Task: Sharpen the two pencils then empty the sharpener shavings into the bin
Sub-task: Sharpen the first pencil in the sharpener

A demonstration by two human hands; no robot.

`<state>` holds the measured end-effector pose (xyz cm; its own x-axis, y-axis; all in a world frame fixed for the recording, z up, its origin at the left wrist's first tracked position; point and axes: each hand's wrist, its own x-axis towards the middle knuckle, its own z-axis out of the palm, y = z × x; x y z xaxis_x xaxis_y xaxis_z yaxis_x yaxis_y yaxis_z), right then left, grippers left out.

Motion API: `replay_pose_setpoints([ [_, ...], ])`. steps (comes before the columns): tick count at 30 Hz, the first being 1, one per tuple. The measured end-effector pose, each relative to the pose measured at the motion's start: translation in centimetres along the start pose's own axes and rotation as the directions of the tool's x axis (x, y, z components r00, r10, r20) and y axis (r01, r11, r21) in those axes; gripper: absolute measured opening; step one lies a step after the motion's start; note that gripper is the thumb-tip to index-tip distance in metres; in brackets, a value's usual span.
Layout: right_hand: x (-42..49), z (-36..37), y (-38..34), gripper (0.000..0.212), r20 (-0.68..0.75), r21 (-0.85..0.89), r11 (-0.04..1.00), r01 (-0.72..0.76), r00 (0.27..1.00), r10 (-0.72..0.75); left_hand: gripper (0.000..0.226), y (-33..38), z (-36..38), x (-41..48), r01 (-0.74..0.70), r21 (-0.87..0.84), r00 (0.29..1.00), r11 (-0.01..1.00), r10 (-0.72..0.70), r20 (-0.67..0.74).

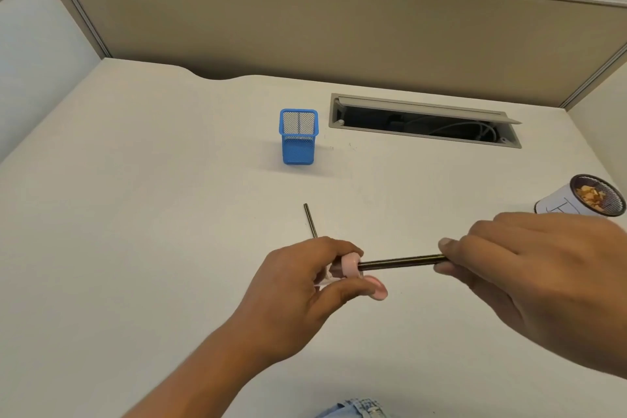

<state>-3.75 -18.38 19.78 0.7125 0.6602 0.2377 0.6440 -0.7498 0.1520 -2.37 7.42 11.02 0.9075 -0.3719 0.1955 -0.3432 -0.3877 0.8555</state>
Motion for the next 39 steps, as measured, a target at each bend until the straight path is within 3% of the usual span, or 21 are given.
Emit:
replay_pose_setpoints([
  [2,0.5,-0.3,-0.7,0.033,0.123,0.141,0.966,-0.216,0.972,0.199,0.034,0.0,-0.1,0.1,-0.032,0.013,0.999,0.999,0.031,0.036],
  [4,1.5,-0.9,-0.9,0.034,0.429,0.388,0.694,-0.607,0.785,0.447,0.021,0.0,-0.2,0.2,-0.133,0.113,0.991,0.985,0.129,0.048],
  [6,1.0,-0.3,-0.4,0.032,0.550,0.458,0.503,-0.733,0.678,0.488,0.023,0.0,-0.1,0.4,-0.190,0.166,0.981,0.968,0.180,0.071],
  [8,0.8,0.2,-0.2,0.034,0.531,0.403,0.630,-0.664,0.730,0.430,0.020,0.0,-0.1,0.6,-0.128,0.142,0.990,0.982,0.117,0.081],
  [11,0.7,-0.1,0.2,0.034,0.291,0.122,0.934,-0.337,0.911,0.291,0.014,0.0,0.1,0.9,0.025,-0.029,0.986,0.999,-0.020,0.165],
  [14,0.7,0.5,0.9,0.027,0.078,0.025,1.000,0.017,0.997,-0.019,0.024,0.3,0.4,1.0,0.152,-0.257,0.963,0.954,-0.084,0.257],
  [16,0.6,0.7,0.8,0.027,0.048,0.010,1.000,0.025,0.999,-0.025,0.026,0.2,0.5,1.1,0.111,-0.214,0.975,0.971,-0.065,0.211],
  [18,1.0,0.7,-0.1,0.029,0.200,0.144,0.955,-0.260,0.953,0.229,0.021,0.0,0.3,1.1,-0.009,-0.032,0.993,0.999,0.013,0.120],
  [19,1.4,0.5,-0.4,0.032,0.381,0.297,0.826,-0.479,0.853,0.358,0.019,-0.1,0.1,1.1,-0.080,0.059,0.993,0.995,0.075,0.096],
  [20,1.6,0.5,-0.6,0.036,0.583,0.445,0.564,-0.696,0.703,0.407,0.017,-0.1,-0.1,1.0,-0.156,0.128,0.985,0.979,0.144,0.095],
  [21,1.6,0.7,-0.4,0.039,0.746,0.478,0.280,-0.833,0.553,0.371,0.017,-0.2,-0.1,0.9,-0.228,0.179,0.971,0.957,0.210,0.110],
  [22,1.5,0.8,-0.2,0.042,0.834,0.449,0.113,-0.887,0.461,0.302,0.017,-0.3,-0.2,0.8,-0.275,0.208,0.958,0.939,0.251,0.137],
  [24,1.1,1.4,-0.3,0.040,0.829,0.433,0.195,-0.880,0.474,0.296,0.018,-0.4,-0.2,0.8,-0.268,0.211,0.955,0.940,0.230,0.187],
  [26,0.6,1.8,-0.7,0.030,0.680,0.410,0.499,-0.763,0.621,0.390,0.021,-0.4,-0.3,0.8,-0.179,0.194,0.970,0.964,0.141,0.197],
  [28,0.6,1.5,-0.7,0.024,0.445,0.275,0.821,-0.500,0.823,0.353,0.023,-0.2,-0.1,0.9,-0.077,0.132,0.984,0.988,0.055,0.168],
  [30,0.8,1.2,0.0,0.017,0.147,0.096,0.984,-0.149,0.980,0.134,0.022,0.0,0.2,1.0,-0.011,-0.005,0.990,1.000,0.011,0.140],
  [32,0.8,1.5,0.5,0.024,-0.024,-0.038,0.994,0.098,0.995,-0.099,0.025,0.3,0.4,1.0,0.026,-0.146,0.992,0.989,-0.008,0.126],
  [34,0.8,1.5,0.5,0.028,-0.016,-0.041,0.995,0.095,0.995,-0.095,0.029,0.3,0.7,0.9,0.010,-0.138,0.996,0.990,0.003,0.089],
  [36,1.2,1.3,-0.2,0.033,0.172,0.090,0.981,-0.170,0.973,0.153,0.029,0.2,0.8,0.6,-0.046,-0.011,0.999,0.999,0.046,0.028],
  [37,1.7,1.2,-0.4,0.034,0.338,0.224,0.896,-0.383,0.893,0.297,0.026,0.2,0.9,0.4,-0.071,0.043,0.997,0.997,0.070,0.008],
  [39,2.1,1.3,0.0,0.035,0.668,0.449,0.480,-0.754,0.640,0.381,0.020,0.0,1.2,0.1,-0.144,0.117,0.989,0.983,0.145,0.007],
])
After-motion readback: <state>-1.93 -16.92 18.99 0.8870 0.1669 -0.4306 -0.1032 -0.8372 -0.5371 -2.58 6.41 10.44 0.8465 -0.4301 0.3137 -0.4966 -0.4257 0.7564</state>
